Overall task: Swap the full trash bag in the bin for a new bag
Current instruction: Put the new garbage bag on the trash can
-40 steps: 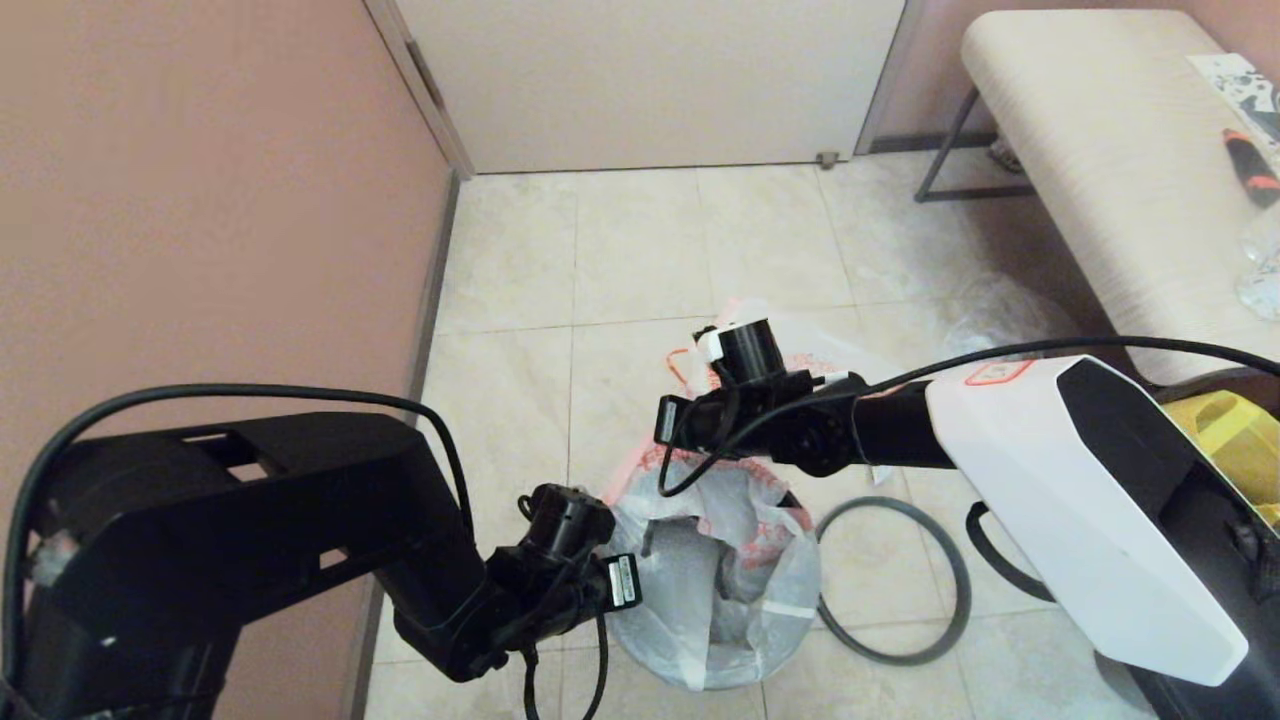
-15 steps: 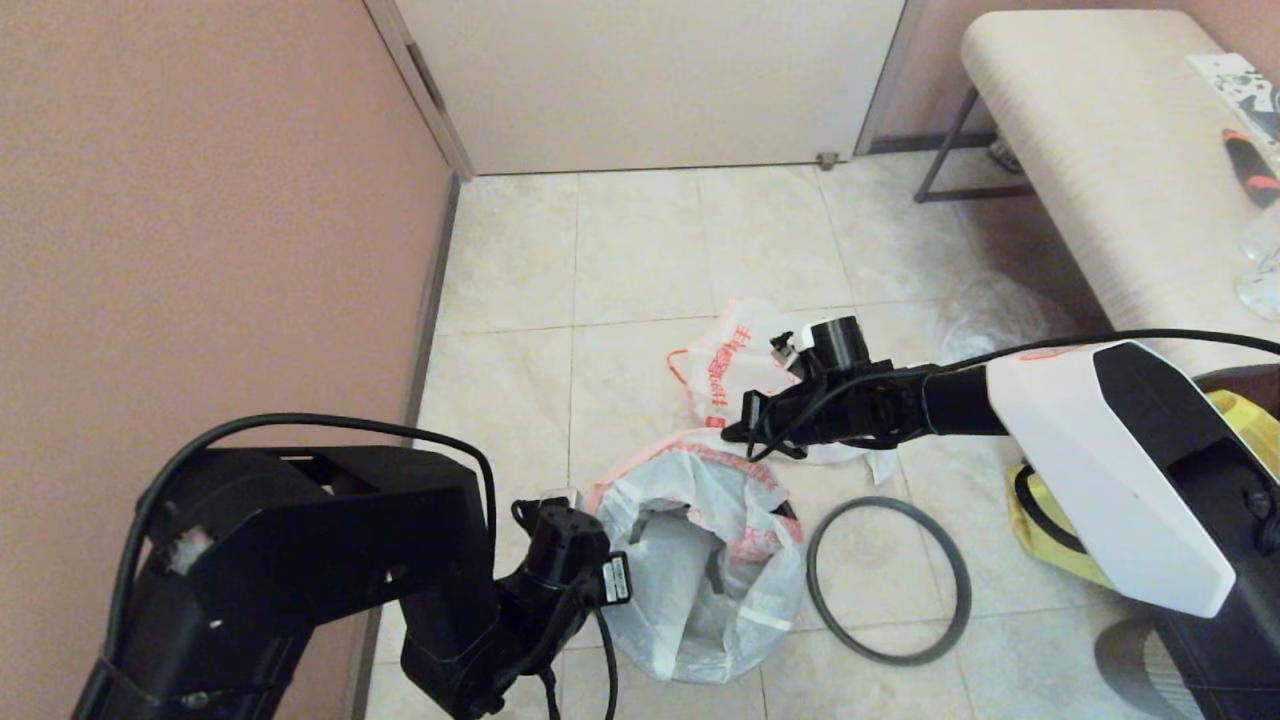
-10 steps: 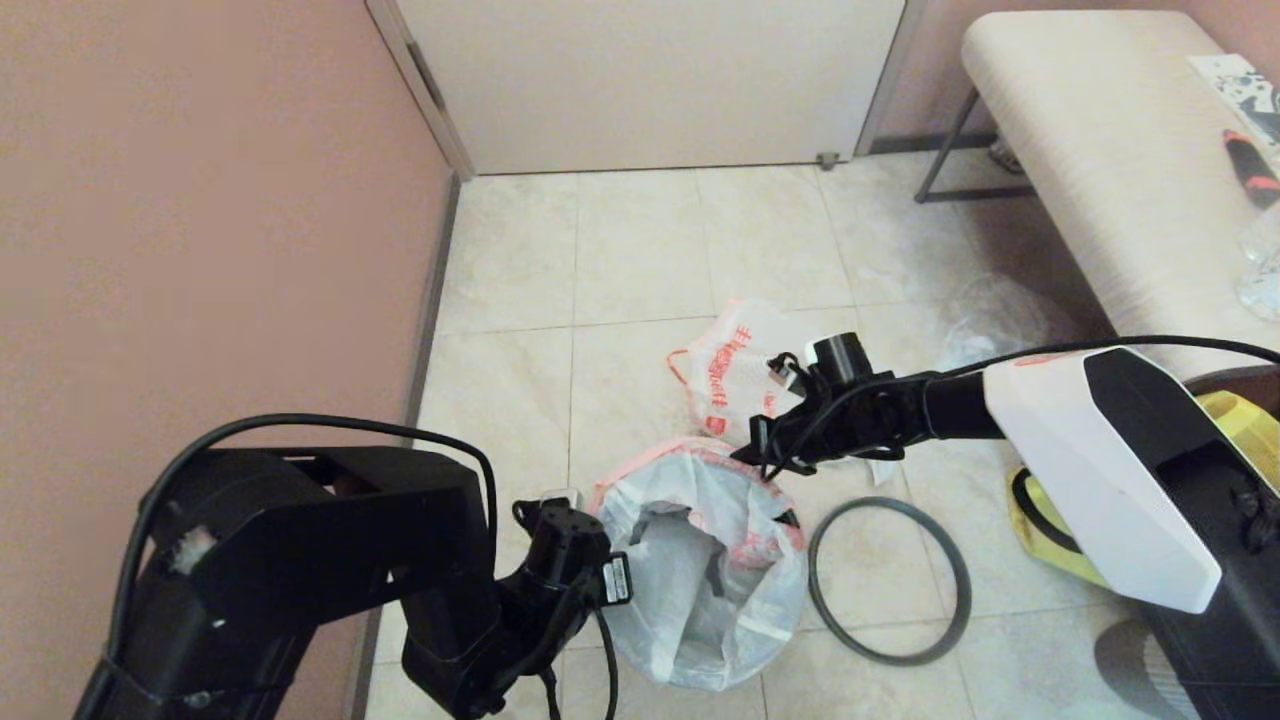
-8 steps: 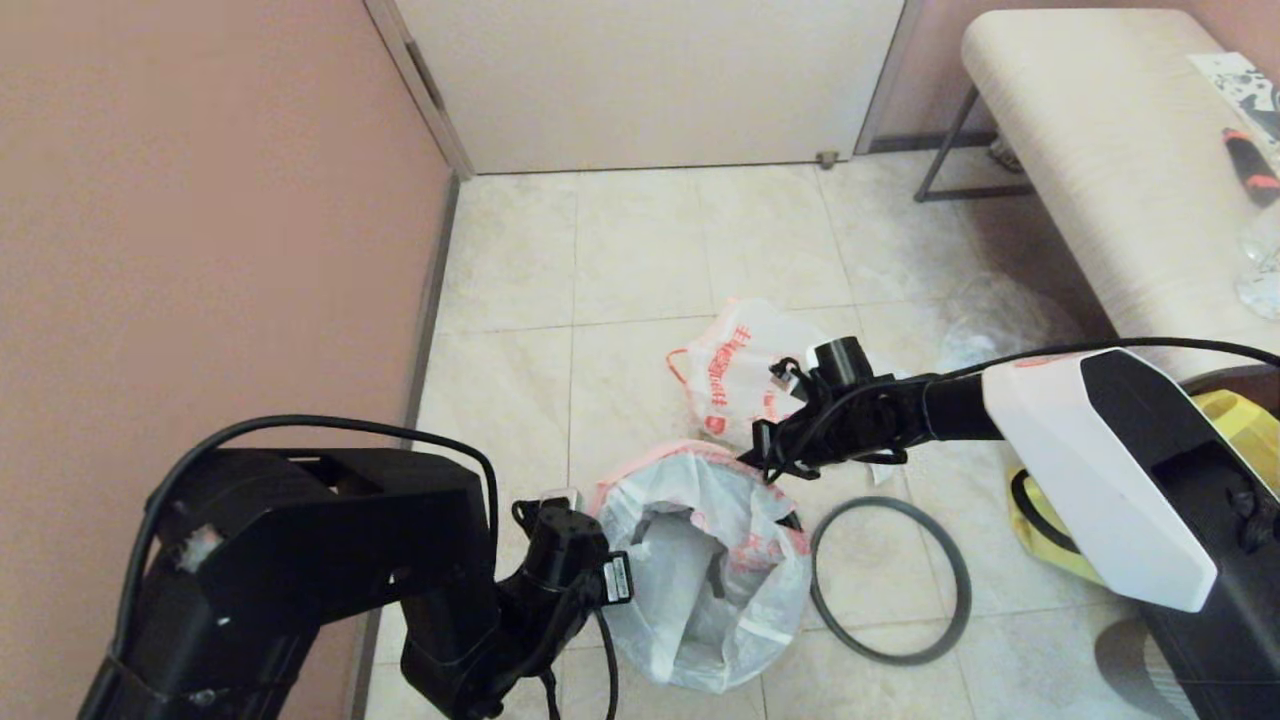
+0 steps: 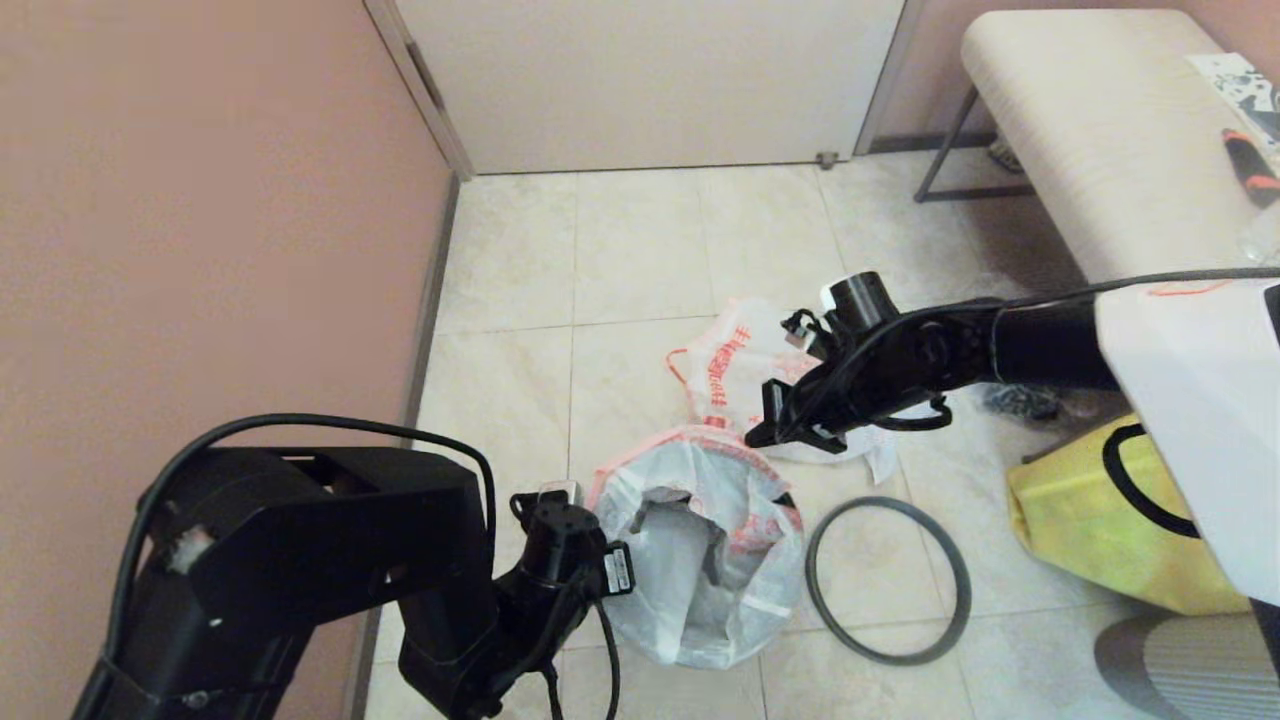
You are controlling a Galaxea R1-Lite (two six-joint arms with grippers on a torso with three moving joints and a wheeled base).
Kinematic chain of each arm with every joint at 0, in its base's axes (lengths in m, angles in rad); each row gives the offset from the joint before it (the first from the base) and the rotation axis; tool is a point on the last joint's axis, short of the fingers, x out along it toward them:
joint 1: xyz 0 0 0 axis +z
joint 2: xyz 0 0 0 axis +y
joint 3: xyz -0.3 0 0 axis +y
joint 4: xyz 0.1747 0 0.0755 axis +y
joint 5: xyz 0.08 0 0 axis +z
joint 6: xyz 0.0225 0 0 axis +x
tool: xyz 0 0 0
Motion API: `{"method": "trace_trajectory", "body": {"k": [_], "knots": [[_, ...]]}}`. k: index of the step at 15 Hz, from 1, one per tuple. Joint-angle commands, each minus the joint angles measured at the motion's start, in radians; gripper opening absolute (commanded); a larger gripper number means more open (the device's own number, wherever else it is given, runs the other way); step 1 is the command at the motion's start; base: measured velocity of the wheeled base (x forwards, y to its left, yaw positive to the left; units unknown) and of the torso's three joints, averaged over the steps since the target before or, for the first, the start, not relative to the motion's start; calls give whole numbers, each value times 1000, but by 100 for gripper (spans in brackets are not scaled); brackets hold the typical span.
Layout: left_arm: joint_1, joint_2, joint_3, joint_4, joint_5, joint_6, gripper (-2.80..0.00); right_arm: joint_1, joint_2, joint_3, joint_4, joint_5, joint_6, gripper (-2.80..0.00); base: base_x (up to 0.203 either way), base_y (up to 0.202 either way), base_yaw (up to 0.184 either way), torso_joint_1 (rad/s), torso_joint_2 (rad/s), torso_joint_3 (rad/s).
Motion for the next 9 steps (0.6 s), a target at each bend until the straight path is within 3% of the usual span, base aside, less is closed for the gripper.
{"method": "trace_trajectory", "body": {"k": [1, 5, 9], "knots": [[6, -2, -4, -5, 3, -1, 0, 16, -83, 14, 69, -15, 14, -280, 0, 0, 0, 0, 0, 0], [17, -104, 49, -1, -14, 2, 0, 38, -130, 81, 168, -366, 90, -280, 0, 0, 0, 0, 0, 0], [-24, -327, 222, 2, -53, 27, 0, 32, -217, 207, 179, -393, 103, -280, 0, 0, 0, 0, 0, 0]]}}
